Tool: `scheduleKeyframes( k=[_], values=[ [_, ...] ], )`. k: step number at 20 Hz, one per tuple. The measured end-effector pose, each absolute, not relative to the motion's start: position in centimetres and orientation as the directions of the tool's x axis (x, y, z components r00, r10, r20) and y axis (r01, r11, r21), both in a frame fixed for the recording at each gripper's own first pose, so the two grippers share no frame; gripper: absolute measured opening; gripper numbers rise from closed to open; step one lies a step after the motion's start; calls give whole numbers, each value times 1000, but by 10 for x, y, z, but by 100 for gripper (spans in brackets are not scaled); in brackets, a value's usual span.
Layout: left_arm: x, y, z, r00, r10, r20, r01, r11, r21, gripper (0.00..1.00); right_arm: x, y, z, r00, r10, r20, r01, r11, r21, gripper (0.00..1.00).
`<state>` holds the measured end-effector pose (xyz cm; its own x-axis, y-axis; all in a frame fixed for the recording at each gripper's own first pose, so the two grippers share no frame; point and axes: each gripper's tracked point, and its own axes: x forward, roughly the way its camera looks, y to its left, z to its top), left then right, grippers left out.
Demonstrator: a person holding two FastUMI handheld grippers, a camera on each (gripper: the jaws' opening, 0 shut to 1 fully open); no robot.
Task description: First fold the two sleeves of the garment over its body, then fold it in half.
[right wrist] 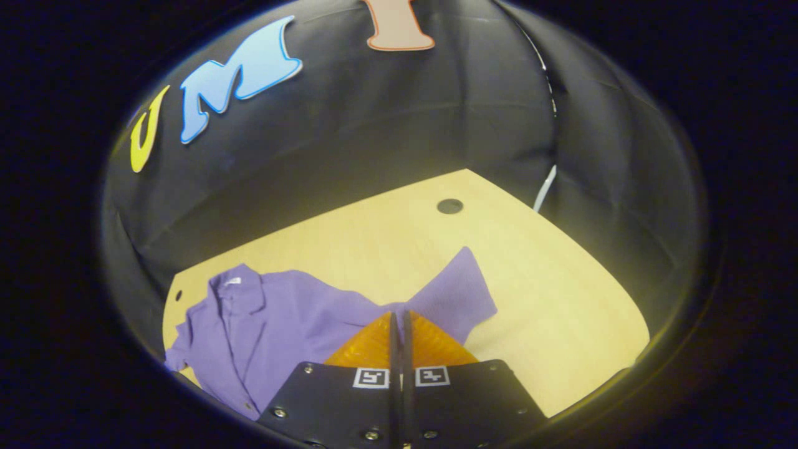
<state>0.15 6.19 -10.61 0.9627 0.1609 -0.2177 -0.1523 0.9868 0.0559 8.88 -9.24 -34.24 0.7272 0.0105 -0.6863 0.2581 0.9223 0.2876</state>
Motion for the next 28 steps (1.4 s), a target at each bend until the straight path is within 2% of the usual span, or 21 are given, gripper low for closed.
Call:
scheduleKeyframes(
  k=[5, 13, 18, 20, 22, 23, 24, 26, 27, 28],
  values=[
    [9, 108, -138, 953, 158, -257, -154, 987, 36, 93, 109, -22, -316, 759, 79, -646, 190, 922, 337, 1],
    [25, 201, -205, 922, 172, -346, -186, 983, -6, 96, 119, 97, -303, 746, 171, -643, 91, 931, 353, 1],
    [30, 268, -255, 888, 208, -410, -233, 972, -13, 94, 119, 185, -302, 715, 264, -648, 9, 922, 387, 1],
    [28, 291, -277, 871, 223, -439, -255, 967, -15, 96, 116, 218, -303, 696, 298, -653, -28, 920, 390, 1],
    [29, 313, -300, 851, 238, -469, -279, 960, -17, 94, 112, 249, -306, 674, 329, -661, -58, 916, 398, 1],
    [28, 321, -312, 837, 245, -490, -291, 957, -18, 94, 109, 262, -309, 661, 343, -668, -70, 914, 400, 1],
    [25, 329, -326, 823, 250, -510, -302, 953, -20, 99, 106, 275, -312, 647, 353, -676, -80, 913, 401, 1],
    [22, 342, -347, 798, 254, -546, -323, 946, -31, 94, 103, 297, -320, 623, 367, -691, -98, 913, 396, 1],
    [20, 348, -358, 789, 255, -559, -334, 941, -42, 98, 100, 305, -326, 611, 372, -699, -105, 913, 394, 1],
    [19, 353, -368, 781, 253, -570, -344, 937, -55, 96, 97, 311, -331, 597, 378, -708, -112, 913, 393, 1]
  ],
)
